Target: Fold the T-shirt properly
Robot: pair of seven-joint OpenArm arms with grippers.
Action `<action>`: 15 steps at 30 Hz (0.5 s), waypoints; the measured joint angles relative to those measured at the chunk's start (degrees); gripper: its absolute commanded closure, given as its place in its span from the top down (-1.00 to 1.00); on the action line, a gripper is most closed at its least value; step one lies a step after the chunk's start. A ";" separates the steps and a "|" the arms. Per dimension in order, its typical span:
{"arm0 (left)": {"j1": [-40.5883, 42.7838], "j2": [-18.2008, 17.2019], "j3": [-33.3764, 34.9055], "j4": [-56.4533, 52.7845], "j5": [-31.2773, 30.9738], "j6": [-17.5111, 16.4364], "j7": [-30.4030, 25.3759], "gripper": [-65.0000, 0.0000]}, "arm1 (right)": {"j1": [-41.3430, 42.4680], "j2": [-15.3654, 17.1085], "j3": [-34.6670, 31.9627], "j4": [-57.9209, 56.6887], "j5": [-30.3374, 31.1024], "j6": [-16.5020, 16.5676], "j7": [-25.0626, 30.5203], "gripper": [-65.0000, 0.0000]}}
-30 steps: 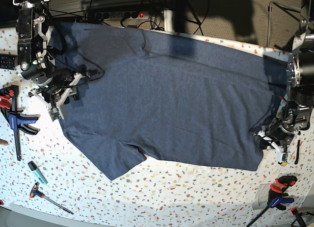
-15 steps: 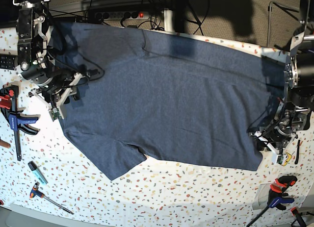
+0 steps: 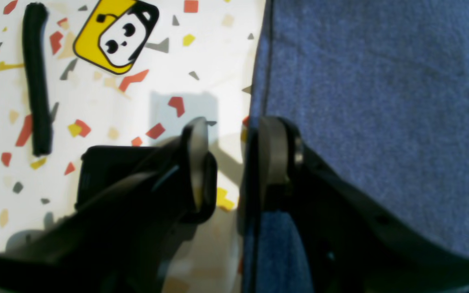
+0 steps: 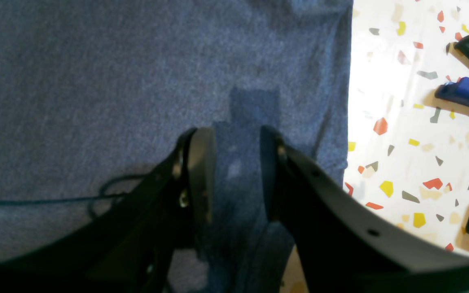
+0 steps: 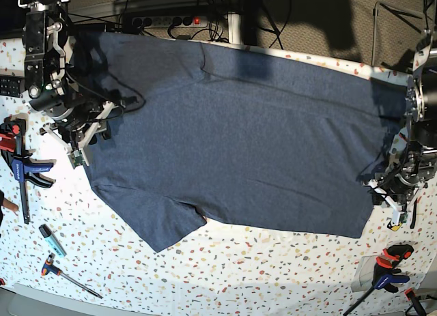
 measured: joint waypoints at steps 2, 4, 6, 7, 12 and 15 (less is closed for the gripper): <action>-0.66 -0.09 0.00 -0.04 -0.44 0.02 1.05 -0.38 | 0.00 0.00 0.00 0.00 0.00 0.00 0.02 -0.42; -1.46 -0.37 0.00 -0.09 -1.18 -0.22 1.05 -0.38 | 0.02 0.00 0.00 0.00 0.00 0.00 0.00 -0.42; -2.08 -0.44 0.00 -0.09 -2.23 -0.44 0.81 -0.38 | 0.00 -0.02 0.00 0.00 0.00 0.00 0.02 -0.42; -2.21 -0.33 0.00 -0.09 -3.23 -0.72 0.81 -0.38 | 0.00 0.00 0.00 0.00 0.00 0.00 0.02 -0.42; -2.03 0.59 0.00 -0.09 -3.32 -3.21 0.81 -0.38 | 0.00 0.00 0.00 0.00 0.00 0.00 0.02 -0.42; -2.05 0.79 0.00 -0.09 -3.34 -3.17 0.81 -0.38 | 0.00 0.00 0.00 0.00 0.00 0.00 -0.26 -0.42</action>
